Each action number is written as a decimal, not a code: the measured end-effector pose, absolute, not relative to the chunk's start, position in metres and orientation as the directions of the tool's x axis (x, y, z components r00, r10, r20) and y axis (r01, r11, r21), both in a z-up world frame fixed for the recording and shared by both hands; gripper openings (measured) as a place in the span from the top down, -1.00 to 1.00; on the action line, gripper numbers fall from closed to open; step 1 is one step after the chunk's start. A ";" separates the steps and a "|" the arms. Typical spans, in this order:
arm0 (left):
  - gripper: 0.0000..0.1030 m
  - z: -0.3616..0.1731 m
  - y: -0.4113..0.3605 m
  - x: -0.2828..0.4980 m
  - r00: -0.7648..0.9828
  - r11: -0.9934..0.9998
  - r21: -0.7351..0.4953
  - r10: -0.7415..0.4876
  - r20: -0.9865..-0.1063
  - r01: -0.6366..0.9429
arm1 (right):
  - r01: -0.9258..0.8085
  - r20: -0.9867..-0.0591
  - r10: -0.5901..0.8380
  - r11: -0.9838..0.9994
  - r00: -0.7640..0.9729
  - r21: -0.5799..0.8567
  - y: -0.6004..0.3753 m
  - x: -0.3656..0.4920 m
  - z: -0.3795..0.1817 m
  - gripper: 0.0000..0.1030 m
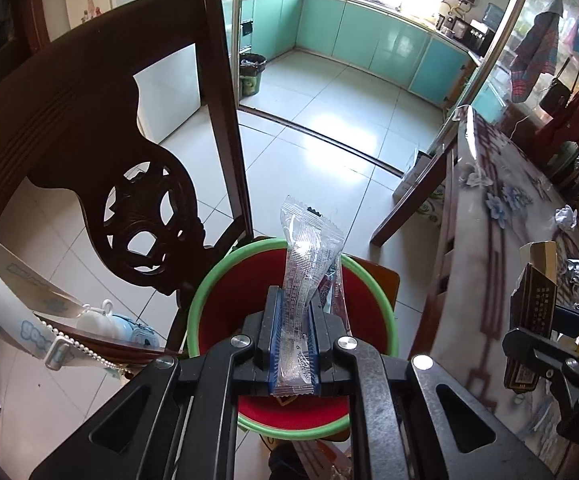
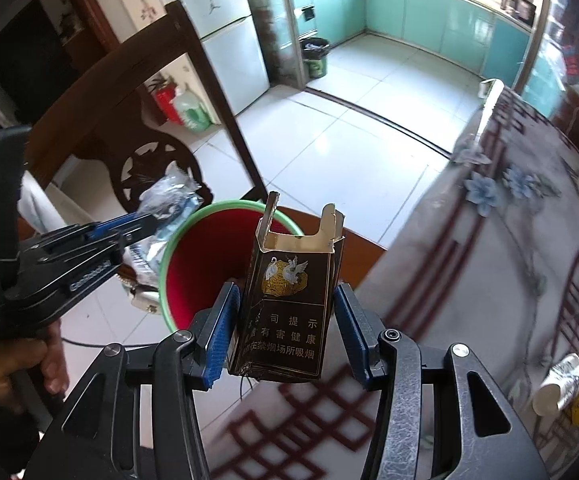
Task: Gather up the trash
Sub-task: 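Carry the wrapper and cigarette pack to the red bin and release them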
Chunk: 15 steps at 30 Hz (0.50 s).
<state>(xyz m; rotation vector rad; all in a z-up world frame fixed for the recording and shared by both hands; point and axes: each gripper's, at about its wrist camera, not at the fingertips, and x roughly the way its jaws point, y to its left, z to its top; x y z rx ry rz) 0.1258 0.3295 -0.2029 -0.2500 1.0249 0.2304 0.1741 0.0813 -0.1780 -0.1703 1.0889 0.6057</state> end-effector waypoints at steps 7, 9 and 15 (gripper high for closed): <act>0.82 -0.208 0.339 0.131 0.490 0.944 -0.102 0.070 -0.869 -0.315 | -0.559 -0.869 0.391 0.811 0.301 0.171 0.096 0.180 -0.180 0.07; 0.82 -0.210 0.340 0.132 0.483 0.942 -0.108 0.063 -0.873 -0.317 | -0.565 -0.868 0.402 0.805 0.291 0.183 0.100 0.181 -0.181 0.05; 0.14 -0.210 0.347 0.130 0.476 0.927 -0.116 0.073 -0.876 -0.356 | -0.555 -0.851 0.416 0.810 0.321 0.187 0.096 0.180 -0.175 -0.51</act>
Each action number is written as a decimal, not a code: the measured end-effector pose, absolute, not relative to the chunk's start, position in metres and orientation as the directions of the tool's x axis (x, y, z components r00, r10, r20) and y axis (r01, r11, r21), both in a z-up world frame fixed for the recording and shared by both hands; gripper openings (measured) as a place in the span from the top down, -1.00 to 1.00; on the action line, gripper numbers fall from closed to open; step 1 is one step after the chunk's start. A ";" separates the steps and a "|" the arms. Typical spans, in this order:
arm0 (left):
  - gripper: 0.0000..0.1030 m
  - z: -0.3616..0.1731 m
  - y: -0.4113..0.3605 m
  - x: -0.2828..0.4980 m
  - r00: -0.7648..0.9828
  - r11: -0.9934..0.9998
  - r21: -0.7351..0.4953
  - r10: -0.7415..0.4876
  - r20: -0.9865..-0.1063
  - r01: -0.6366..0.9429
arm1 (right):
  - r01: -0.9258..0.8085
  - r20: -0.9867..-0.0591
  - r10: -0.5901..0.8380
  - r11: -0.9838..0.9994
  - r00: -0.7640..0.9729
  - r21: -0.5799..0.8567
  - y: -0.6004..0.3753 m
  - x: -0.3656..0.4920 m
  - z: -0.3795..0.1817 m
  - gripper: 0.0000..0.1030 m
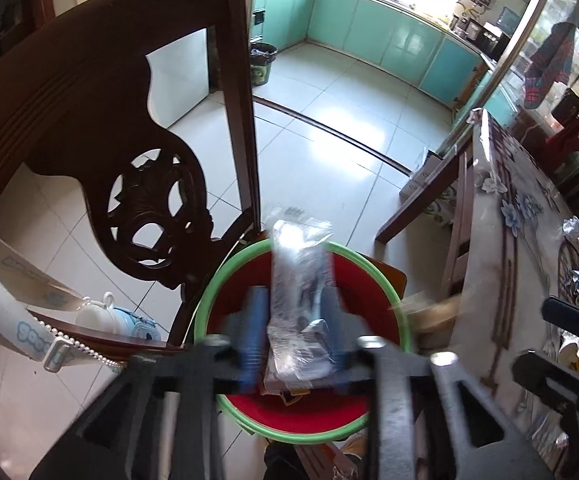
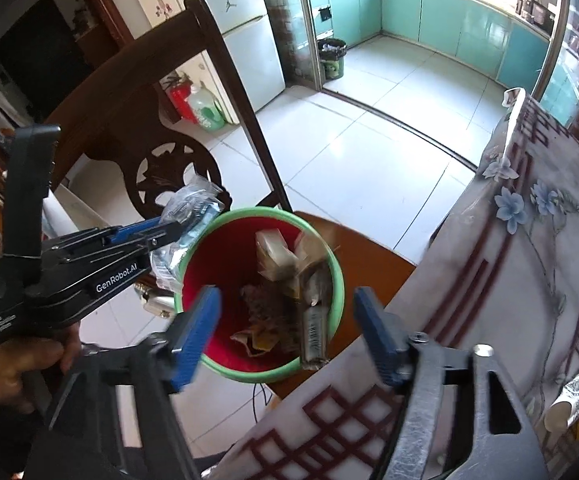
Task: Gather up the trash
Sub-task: 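Carry the wrapper and cigarette pack to the red bin and release them, then grasp the white paper cup with the left tool while the right tool grasps an orange snack wrapper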
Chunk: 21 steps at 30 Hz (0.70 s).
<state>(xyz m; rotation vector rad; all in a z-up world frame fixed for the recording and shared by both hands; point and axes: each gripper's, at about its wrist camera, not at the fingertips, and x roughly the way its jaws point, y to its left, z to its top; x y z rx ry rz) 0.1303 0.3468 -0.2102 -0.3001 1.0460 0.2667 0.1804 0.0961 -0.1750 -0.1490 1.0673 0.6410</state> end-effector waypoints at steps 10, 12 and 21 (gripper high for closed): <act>0.06 -0.191 0.336 0.123 0.518 0.927 -0.134 0.073 -0.852 -0.351 | -0.524 -0.840 0.411 0.831 0.354 0.186 0.073 0.170 -0.165 -0.51; 0.06 -0.188 0.326 0.121 0.524 0.932 -0.134 0.067 -0.849 -0.336 | -0.511 -0.839 0.405 0.840 0.364 0.184 0.064 0.166 -0.163 -0.52; 0.06 -0.176 0.258 0.117 0.540 0.962 -0.127 0.024 -0.842 -0.241 | -0.421 -0.833 0.352 0.892 0.426 0.162 0.001 0.143 -0.157 -0.57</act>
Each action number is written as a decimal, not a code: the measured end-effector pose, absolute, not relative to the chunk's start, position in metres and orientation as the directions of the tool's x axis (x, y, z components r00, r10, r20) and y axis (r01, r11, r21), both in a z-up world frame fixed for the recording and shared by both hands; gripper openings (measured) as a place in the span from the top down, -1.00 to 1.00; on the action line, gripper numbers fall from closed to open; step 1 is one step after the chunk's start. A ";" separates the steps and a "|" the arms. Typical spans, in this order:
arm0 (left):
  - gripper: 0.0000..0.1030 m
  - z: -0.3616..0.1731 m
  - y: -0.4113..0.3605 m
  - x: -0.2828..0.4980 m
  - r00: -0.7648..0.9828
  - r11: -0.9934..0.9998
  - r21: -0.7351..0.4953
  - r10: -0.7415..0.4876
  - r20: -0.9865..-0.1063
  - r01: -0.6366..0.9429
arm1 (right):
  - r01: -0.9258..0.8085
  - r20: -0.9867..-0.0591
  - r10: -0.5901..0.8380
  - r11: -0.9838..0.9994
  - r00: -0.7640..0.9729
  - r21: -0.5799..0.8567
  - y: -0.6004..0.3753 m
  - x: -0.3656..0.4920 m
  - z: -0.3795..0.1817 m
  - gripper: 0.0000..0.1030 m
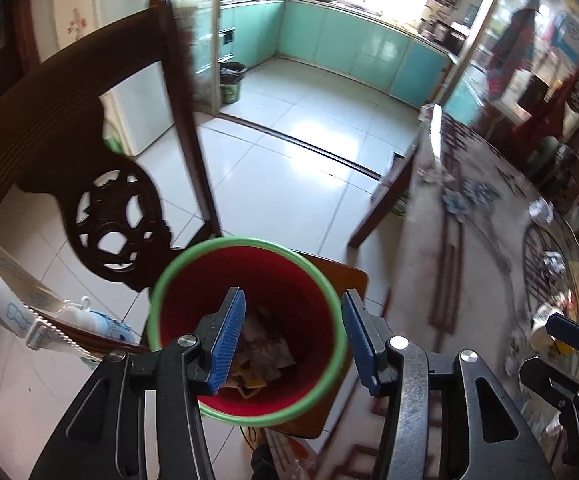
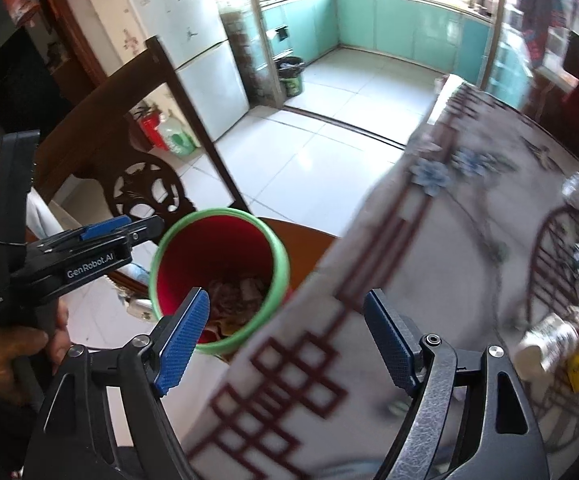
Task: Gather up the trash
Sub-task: 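Grasp the white paper cup with the left tool while the right tool grasps an orange snack wrapper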
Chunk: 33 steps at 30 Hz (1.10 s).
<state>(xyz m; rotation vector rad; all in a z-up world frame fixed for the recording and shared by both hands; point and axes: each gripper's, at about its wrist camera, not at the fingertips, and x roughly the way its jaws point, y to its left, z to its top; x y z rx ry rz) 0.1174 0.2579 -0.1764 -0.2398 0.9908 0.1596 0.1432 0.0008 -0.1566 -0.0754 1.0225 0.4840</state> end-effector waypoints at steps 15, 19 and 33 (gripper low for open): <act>-0.03 -0.168 0.057 0.113 0.512 0.990 -0.129 -0.136 -0.848 0.049 | 0.192 -0.864 -0.063 0.981 0.499 0.039 -0.265 0.055 -0.183 -0.74; -0.06 -0.164 0.005 0.114 0.501 0.983 -0.124 -0.177 -0.847 0.138 | 0.311 -0.910 -0.098 0.950 0.402 0.036 -0.326 0.030 -0.215 -0.79; -0.16 -0.179 -0.142 0.156 0.400 0.904 -0.097 -0.277 -0.874 0.416 | 0.212 -0.950 0.066 0.968 0.304 0.135 -0.370 0.036 -0.268 0.45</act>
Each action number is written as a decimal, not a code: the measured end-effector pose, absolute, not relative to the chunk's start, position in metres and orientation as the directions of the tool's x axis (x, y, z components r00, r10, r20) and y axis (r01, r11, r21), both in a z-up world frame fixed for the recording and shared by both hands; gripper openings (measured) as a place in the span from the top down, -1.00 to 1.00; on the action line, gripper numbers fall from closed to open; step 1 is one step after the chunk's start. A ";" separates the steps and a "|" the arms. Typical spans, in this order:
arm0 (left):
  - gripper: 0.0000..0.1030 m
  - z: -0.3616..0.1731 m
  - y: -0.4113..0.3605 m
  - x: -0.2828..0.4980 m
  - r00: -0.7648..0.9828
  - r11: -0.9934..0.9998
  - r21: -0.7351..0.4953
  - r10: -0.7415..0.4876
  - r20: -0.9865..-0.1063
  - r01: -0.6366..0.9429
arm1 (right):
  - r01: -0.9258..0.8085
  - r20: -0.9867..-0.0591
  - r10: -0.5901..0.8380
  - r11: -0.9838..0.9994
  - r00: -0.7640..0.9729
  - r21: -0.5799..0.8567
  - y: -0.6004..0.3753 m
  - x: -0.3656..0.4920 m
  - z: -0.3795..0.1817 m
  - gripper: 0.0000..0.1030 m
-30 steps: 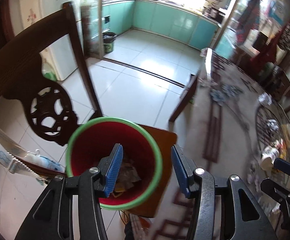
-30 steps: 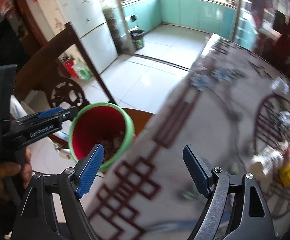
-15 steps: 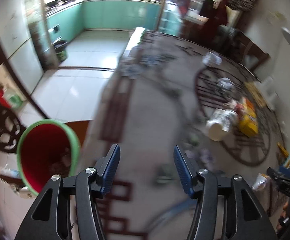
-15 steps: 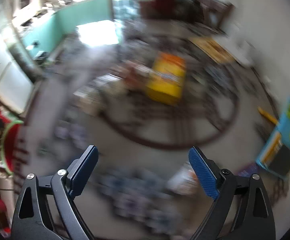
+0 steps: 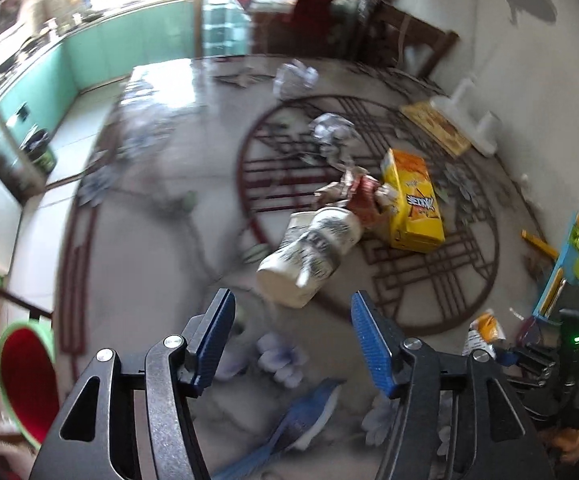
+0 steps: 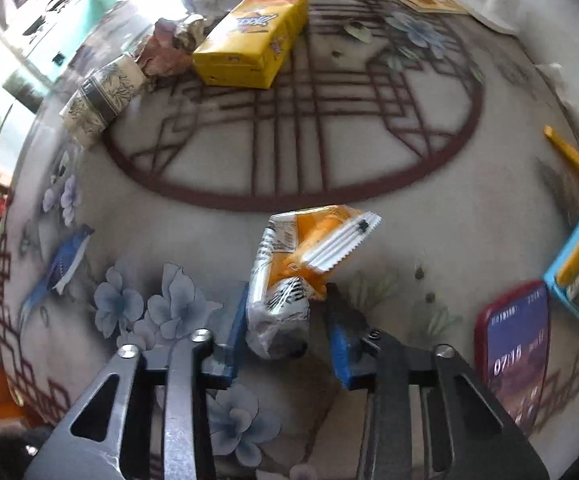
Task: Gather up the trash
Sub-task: 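Grasp the white paper cup with the left tool while the right tool grasps an orange snack wrapper, then carry the cup and wrapper over the red bin and open both tools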
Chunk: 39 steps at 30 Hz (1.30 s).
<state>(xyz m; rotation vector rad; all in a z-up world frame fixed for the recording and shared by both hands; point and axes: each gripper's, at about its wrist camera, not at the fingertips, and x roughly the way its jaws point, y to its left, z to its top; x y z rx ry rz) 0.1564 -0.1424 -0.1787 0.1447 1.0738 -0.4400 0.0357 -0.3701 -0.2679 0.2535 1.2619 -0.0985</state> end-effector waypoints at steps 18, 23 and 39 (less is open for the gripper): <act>-0.15 -0.247 -0.193 0.222 0.271 0.869 -0.082 -0.240 -0.932 0.488 | 0.164 -0.940 0.071 0.978 0.335 0.132 -0.389 0.071 -0.262 0.49; 0.28 -0.227 -0.176 0.213 0.318 0.880 -0.109 -0.279 -0.906 0.462 | 0.159 -0.936 0.055 0.981 0.346 0.116 -0.378 0.070 -0.255 0.49; 0.27 -0.144 -0.060 0.130 0.472 0.941 -0.137 -0.278 -0.837 0.311 | 0.049 -0.869 0.096 0.989 0.485 0.137 -0.300 0.089 -0.186 0.48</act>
